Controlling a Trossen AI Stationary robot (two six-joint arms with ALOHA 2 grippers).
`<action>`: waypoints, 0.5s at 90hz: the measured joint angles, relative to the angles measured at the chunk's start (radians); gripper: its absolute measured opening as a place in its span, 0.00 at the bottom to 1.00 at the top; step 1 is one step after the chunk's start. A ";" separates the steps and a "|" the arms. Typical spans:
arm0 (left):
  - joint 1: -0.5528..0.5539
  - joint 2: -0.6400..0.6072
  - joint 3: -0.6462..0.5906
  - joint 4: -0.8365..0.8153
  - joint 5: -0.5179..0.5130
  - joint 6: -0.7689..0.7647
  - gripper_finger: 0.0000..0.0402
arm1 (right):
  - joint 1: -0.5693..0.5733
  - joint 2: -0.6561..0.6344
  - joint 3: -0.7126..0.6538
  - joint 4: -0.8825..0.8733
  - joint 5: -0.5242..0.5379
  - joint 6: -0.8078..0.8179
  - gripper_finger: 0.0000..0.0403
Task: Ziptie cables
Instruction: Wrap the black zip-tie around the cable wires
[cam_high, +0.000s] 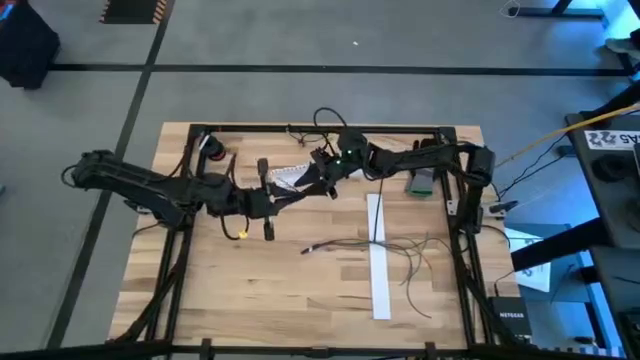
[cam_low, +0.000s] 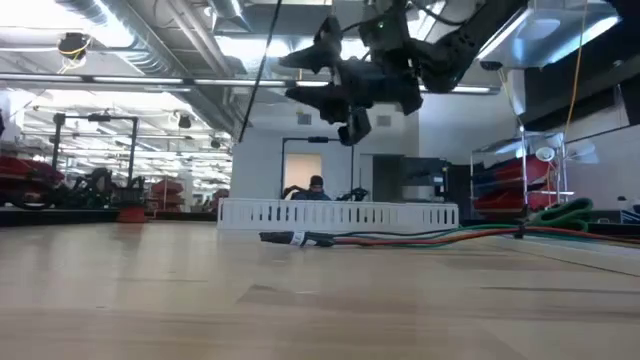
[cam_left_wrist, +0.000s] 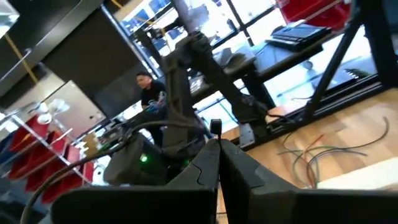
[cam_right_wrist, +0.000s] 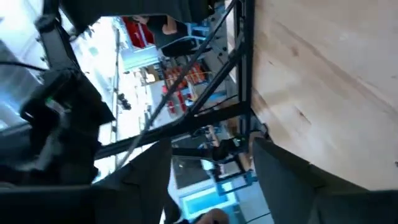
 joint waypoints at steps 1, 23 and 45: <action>0.000 0.000 0.000 -0.001 0.001 0.004 0.00 | 0.000 0.001 0.000 0.002 0.000 0.007 0.57; 0.005 0.039 -0.004 -0.004 0.043 0.050 0.00 | 0.000 0.002 0.012 0.006 0.015 0.073 0.59; 0.005 0.094 -0.005 0.068 0.049 0.094 0.00 | 0.011 0.002 0.054 -0.031 0.026 0.072 0.59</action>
